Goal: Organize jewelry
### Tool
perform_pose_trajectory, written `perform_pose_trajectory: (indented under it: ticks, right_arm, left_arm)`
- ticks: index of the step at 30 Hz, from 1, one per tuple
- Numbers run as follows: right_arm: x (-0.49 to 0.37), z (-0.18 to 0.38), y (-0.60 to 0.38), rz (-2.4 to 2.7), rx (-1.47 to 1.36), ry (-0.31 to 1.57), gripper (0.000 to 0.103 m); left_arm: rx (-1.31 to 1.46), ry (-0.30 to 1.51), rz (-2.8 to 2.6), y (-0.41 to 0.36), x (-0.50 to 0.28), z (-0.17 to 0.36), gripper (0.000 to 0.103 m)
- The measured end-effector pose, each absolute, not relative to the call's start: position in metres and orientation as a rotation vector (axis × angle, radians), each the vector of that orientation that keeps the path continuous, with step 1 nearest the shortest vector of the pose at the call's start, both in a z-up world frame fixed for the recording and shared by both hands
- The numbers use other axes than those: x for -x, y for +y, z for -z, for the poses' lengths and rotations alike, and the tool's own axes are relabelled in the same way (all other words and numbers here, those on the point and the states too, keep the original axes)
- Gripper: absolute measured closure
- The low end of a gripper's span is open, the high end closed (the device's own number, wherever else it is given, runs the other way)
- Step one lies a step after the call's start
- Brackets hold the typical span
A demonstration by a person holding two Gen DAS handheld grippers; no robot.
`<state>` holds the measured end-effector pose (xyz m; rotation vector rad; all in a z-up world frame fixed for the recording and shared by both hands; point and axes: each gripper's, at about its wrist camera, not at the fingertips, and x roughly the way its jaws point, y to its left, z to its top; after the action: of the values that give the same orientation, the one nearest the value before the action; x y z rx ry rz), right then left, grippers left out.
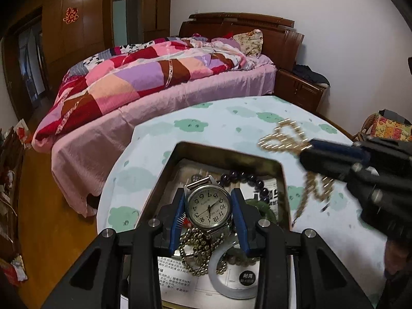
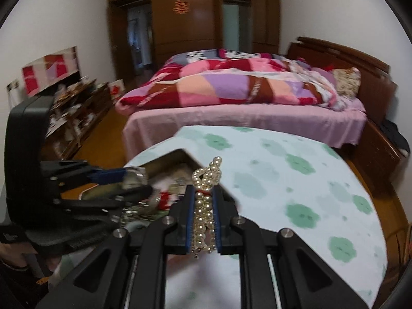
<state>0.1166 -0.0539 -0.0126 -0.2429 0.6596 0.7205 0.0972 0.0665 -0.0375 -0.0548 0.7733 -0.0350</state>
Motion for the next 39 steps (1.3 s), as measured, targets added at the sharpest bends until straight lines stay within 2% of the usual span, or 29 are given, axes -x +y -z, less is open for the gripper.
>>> perform_pose_trajectory:
  ticks: [11,14,15,16,17,19,20,39]
  right_arm:
    - [-0.125,0.053,-0.033,-0.776,0.263,0.743,0.086]
    - [-0.125,0.052,-0.038,-0.752,0.250,0.743,0.072]
    - [-0.124,0.051,-0.040,-0.748,0.243,0.741,0.063]
    - [-0.124,0.049,-0.045,-0.741,0.230,0.737,0.055]
    - [-0.123,0.046,-0.049,-0.735,0.217,0.732,0.051]
    - [-0.120,0.041,-0.055,-0.722,0.198,0.721,0.040]
    - [-0.119,0.039,-0.057,-0.717,0.191,0.716,0.038]
    - [-0.068,0.004,-0.098,-0.629,0.161,0.618,0.026]
  left_arm:
    - [0.065,0.831,0.008,0.074,-0.100,0.056,0.065]
    - [0.044,0.826,-0.020,0.072,-0.097,0.053,0.064]
    - [0.043,0.821,-0.027,0.073,-0.096,0.051,0.061]
    - [0.041,0.814,-0.040,0.074,-0.093,0.047,0.054]
    - [0.045,0.803,-0.053,0.076,-0.090,0.044,0.049]
    - [0.058,0.779,-0.072,0.079,-0.082,0.038,0.033]
    - [0.064,0.771,-0.070,0.081,-0.079,0.036,0.033]
    - [0.071,0.677,-0.053,0.080,-0.028,-0.005,0.033]
